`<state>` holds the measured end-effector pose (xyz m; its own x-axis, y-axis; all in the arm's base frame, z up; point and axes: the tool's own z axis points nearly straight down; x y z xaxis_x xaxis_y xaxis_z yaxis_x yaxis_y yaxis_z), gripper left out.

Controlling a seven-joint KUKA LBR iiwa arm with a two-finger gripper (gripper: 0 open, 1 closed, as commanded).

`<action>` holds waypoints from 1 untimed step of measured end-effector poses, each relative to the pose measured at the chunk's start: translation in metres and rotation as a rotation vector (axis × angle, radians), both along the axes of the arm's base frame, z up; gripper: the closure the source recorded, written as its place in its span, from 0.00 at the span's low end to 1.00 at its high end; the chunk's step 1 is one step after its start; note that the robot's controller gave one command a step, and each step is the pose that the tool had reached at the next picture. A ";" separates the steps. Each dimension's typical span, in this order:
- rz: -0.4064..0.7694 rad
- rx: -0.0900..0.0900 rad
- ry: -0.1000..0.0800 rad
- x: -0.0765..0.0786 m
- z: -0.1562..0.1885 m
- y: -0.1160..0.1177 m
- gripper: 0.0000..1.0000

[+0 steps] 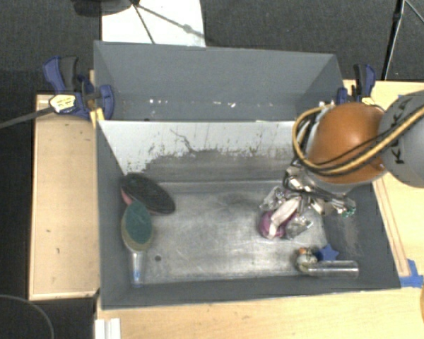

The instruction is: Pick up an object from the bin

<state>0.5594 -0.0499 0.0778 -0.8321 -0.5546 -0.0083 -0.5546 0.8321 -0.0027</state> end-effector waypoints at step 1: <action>-0.013 -0.002 -0.001 0.009 0.127 0.019 1.00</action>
Offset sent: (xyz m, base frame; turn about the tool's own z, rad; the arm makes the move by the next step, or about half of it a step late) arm 0.0065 0.0183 0.1218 0.0141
